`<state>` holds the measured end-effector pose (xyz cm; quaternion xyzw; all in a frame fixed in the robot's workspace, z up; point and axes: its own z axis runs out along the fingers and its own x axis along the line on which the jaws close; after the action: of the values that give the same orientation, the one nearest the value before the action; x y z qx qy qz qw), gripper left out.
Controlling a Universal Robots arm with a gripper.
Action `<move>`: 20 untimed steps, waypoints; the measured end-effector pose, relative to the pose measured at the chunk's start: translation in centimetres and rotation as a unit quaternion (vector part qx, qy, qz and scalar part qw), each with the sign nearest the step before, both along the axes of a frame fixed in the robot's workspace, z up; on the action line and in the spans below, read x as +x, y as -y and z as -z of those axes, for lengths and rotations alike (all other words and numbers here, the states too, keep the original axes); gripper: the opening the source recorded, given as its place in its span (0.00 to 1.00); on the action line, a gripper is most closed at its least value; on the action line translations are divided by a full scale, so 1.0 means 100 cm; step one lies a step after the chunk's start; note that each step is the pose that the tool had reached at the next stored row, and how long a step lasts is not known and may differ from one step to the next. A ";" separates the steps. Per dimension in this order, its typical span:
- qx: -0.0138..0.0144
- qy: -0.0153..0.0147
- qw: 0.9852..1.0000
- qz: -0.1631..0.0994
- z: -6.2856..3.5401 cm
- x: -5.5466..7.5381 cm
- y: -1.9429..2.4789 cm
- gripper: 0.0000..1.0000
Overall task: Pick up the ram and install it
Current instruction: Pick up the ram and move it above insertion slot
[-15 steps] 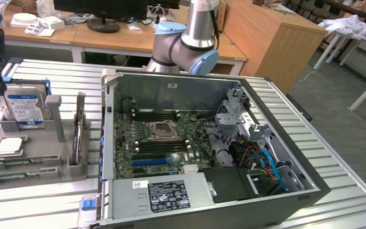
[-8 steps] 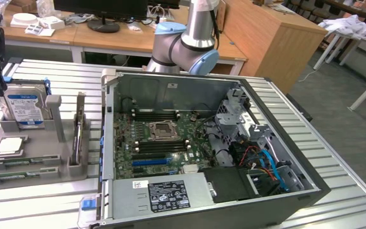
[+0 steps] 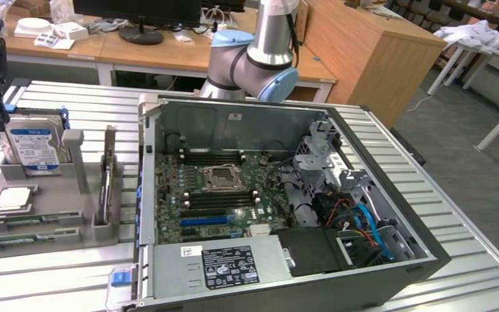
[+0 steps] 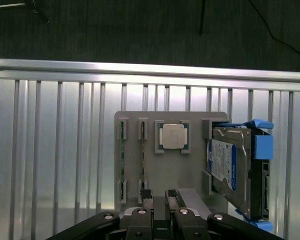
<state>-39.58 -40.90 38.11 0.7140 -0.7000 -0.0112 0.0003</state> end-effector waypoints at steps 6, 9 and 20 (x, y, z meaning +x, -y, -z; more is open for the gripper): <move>0.000 0.000 1.000 0.000 0.0000 0.000 0.0000 0.31; 0.000 0.000 1.000 0.000 0.0000 0.000 0.0000 0.31; 0.001 0.001 1.000 0.000 0.0118 0.000 -0.0001 0.31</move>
<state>-39.59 -40.90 36.93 0.7140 -0.7001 -0.0110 -0.0014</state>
